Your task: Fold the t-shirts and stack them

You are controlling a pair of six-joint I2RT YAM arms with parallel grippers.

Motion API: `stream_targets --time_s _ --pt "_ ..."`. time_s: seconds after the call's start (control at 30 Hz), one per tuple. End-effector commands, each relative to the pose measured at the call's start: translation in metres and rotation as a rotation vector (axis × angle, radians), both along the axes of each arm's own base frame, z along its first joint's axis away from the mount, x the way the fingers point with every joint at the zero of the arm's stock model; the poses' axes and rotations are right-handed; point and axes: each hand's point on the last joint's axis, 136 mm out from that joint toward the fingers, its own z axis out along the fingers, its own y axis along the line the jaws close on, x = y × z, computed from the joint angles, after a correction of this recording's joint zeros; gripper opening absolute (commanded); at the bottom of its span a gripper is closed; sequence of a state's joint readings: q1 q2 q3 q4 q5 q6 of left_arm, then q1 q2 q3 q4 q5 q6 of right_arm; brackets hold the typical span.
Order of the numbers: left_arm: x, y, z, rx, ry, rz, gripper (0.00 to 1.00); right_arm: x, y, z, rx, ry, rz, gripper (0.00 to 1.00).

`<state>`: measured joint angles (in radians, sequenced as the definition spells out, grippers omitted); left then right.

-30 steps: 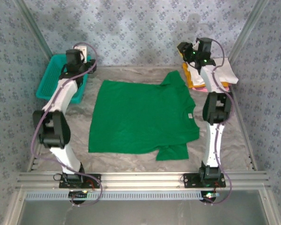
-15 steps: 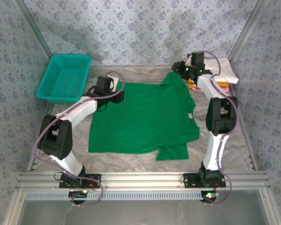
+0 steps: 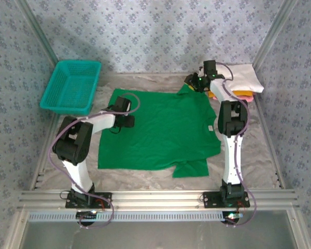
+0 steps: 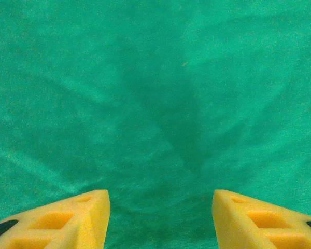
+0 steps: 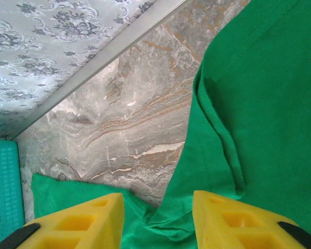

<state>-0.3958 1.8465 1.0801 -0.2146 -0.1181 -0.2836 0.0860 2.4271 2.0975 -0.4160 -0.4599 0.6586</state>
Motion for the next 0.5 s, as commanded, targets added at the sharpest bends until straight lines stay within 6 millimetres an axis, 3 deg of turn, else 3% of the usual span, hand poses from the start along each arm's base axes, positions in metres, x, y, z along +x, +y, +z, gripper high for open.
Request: stream_targets --time_s 0.0,0.13,0.47 --pt "-0.009 0.026 -0.019 0.039 0.057 0.113 0.54 -0.008 0.006 -0.024 -0.012 0.075 0.01 0.45" --pt "-0.015 0.039 -0.027 0.033 0.077 0.164 0.54 -0.011 0.014 -0.033 -0.014 0.104 0.032 0.46" --pt "-0.014 0.037 -0.023 0.012 0.07 0.169 0.49 -0.015 0.025 -0.044 -0.032 0.113 0.034 0.5"
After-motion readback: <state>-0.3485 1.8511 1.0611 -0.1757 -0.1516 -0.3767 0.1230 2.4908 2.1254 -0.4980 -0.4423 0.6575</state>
